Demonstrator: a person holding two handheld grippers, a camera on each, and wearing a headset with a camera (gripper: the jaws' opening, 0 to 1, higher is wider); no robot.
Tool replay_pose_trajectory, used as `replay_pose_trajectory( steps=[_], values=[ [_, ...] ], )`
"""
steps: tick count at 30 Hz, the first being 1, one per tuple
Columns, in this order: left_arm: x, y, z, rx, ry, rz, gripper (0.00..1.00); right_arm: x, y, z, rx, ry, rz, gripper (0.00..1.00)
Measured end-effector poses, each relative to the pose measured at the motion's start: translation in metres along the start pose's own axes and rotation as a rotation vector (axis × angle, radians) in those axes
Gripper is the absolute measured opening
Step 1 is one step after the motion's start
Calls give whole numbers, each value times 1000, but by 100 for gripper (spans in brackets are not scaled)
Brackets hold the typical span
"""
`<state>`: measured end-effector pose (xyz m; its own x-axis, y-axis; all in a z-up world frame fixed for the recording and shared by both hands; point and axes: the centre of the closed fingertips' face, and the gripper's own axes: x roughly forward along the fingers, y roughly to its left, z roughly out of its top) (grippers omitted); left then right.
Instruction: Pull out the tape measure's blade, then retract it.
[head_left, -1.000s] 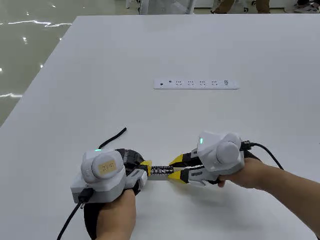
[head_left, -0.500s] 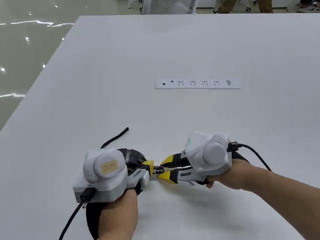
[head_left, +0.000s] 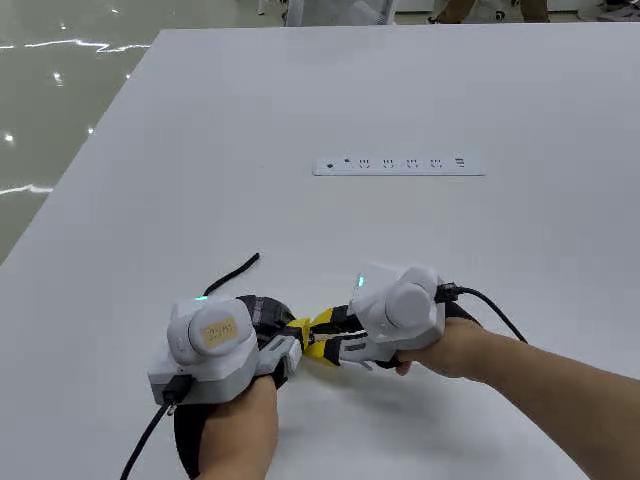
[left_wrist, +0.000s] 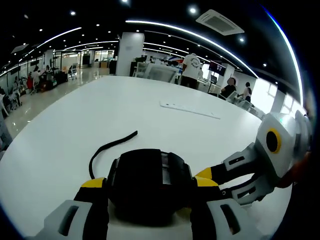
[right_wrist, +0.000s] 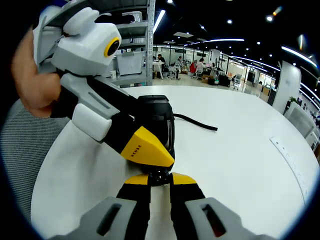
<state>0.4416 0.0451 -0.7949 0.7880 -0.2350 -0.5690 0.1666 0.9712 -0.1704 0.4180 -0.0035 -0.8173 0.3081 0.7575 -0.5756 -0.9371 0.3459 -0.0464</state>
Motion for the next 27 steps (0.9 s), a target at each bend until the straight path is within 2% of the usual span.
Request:
replay_pose_trajectory(
  steps=[14, 27],
  values=[
    [0, -1, -1, 15, 3, -5, 65, 2, 0, -3, -33, 19, -11, 14],
    [1, -2, -1, 18, 6, -6, 66, 1, -1, -2, -27, 27, -29, 16]
  ],
)
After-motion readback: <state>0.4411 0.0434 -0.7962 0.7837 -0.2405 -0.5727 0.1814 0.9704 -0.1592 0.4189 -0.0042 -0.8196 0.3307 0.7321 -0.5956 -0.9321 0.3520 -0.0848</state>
